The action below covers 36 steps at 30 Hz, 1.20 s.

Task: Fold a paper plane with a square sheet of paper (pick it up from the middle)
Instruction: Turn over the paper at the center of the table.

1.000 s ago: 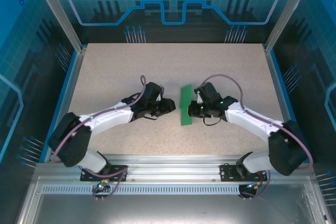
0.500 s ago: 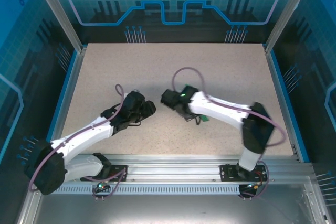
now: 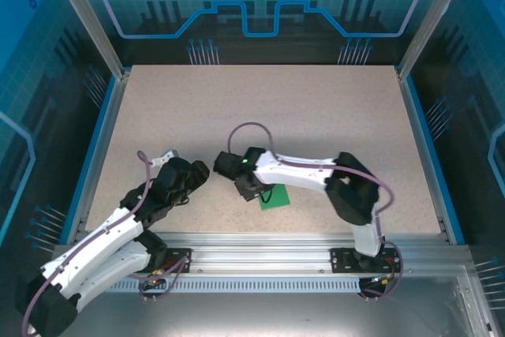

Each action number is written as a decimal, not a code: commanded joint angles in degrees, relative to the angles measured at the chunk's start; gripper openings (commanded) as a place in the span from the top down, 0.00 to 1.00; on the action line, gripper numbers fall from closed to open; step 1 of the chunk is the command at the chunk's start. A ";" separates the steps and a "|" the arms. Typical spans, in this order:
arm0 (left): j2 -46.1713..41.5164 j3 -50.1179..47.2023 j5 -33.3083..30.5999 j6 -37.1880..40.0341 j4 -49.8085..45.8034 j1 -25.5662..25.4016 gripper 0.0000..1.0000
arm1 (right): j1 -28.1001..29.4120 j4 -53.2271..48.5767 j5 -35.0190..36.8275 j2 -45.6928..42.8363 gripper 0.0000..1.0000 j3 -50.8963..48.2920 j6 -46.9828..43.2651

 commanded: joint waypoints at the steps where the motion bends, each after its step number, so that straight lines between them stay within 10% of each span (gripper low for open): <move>1: -2.54 -2.07 -0.80 -1.30 -2.16 0.57 0.33 | -3.78 10.58 -9.10 -10.24 0.44 -8.11 0.81; 18: 3.31 -3.64 24.77 7.26 5.00 0.68 0.27 | -31.03 29.92 -32.18 -48.44 0.31 -50.42 -0.86; 36: 7.33 4.08 32.06 9.72 1.39 -1.48 0.27 | -32.68 33.87 -43.58 -49.90 0.31 -54.42 -1.86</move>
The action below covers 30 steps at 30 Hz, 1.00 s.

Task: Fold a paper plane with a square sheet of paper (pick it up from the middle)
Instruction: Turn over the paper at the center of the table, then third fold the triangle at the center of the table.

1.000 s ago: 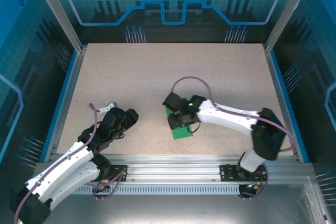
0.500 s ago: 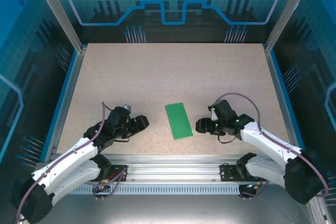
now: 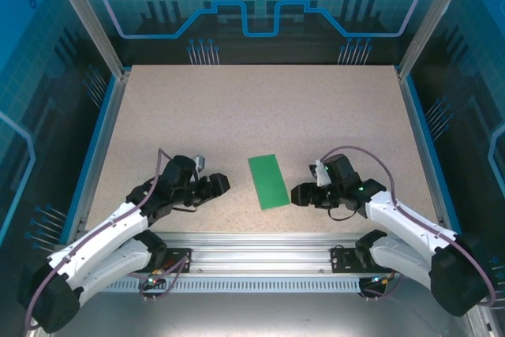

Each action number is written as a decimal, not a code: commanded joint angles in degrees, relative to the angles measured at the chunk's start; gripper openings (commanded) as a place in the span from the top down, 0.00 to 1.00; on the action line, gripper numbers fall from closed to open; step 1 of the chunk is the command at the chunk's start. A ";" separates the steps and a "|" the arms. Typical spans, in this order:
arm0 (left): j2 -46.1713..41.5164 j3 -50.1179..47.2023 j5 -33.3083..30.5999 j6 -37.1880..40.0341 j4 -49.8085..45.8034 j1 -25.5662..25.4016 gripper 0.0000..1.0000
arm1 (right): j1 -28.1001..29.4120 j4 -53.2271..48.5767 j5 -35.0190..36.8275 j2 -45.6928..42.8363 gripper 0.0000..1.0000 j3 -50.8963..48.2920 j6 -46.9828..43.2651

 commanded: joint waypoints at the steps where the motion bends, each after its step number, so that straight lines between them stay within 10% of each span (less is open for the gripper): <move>1: 1.66 3.03 2.54 1.65 -1.56 -1.63 0.27 | -0.64 2.77 -3.73 2.10 0.32 0.56 -0.15; 30: 33.75 9.98 4.34 -0.23 20.00 -6.78 0.39 | 4.58 6.86 5.45 32.07 0.45 15.84 1.40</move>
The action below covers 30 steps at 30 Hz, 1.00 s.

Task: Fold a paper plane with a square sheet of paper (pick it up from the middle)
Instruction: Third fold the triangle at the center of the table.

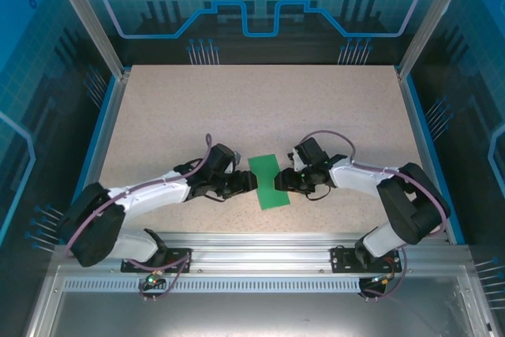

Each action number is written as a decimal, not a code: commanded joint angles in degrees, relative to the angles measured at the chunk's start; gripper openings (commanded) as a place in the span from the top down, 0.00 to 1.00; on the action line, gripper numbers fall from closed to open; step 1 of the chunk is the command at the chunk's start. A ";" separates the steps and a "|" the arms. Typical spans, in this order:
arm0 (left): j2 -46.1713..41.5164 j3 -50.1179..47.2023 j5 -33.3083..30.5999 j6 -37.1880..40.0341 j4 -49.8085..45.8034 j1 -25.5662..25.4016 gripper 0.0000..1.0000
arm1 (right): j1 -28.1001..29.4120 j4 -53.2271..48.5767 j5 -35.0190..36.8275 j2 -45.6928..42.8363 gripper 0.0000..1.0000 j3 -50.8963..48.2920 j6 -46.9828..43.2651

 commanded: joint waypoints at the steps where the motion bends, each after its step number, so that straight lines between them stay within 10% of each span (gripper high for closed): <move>1: 4.19 1.84 2.46 -1.84 6.03 0.66 0.40 | 1.03 -2.03 1.81 1.40 0.46 1.31 0.03; 16: 22.92 13.56 5.36 -2.73 8.73 2.12 0.48 | 5.13 0.63 -0.07 -6.27 0.54 -7.75 5.59; 30: 11.91 9.83 1.92 0.69 0.69 2.85 0.48 | 0.18 4.93 -9.63 -3.40 0.53 -5.33 5.02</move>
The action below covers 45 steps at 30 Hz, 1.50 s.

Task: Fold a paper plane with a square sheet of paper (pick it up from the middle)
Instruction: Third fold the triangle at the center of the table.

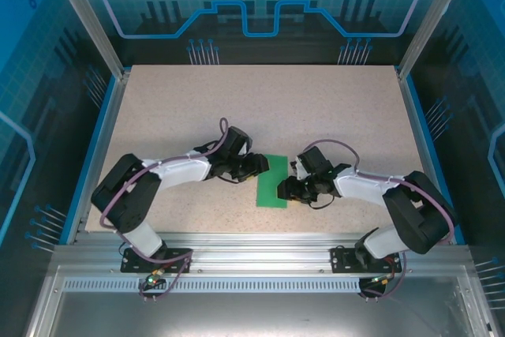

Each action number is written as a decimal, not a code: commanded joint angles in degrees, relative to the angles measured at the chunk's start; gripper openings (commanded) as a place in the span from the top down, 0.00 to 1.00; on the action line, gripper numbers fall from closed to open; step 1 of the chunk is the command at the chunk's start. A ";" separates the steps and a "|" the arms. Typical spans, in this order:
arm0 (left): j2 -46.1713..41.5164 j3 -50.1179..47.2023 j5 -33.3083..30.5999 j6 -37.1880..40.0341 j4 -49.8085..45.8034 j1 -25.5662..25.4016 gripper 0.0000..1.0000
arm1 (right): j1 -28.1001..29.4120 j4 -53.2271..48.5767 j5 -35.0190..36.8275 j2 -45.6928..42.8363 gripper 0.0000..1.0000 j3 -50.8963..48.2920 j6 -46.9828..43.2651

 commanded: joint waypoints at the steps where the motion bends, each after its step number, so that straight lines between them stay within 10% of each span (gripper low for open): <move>1: -2.94 -2.07 -0.82 1.61 -3.44 -0.52 0.50 | -0.67 3.66 -6.49 1.69 0.54 1.05 1.56; 20: -2.30 0.23 -3.52 5.70 -7.32 -3.70 0.64 | -2.24 2.57 -4.45 1.02 0.64 2.60 3.56; 31: -13.77 -6.59 -18.01 23.56 -9.82 -15.25 0.47 | -3.88 1.63 -6.61 2.80 0.76 5.36 2.92; 45: -1.29 4.83 -30.13 35.98 -15.39 -26.40 0.38 | -4.28 0.01 -7.20 3.75 0.75 7.07 2.61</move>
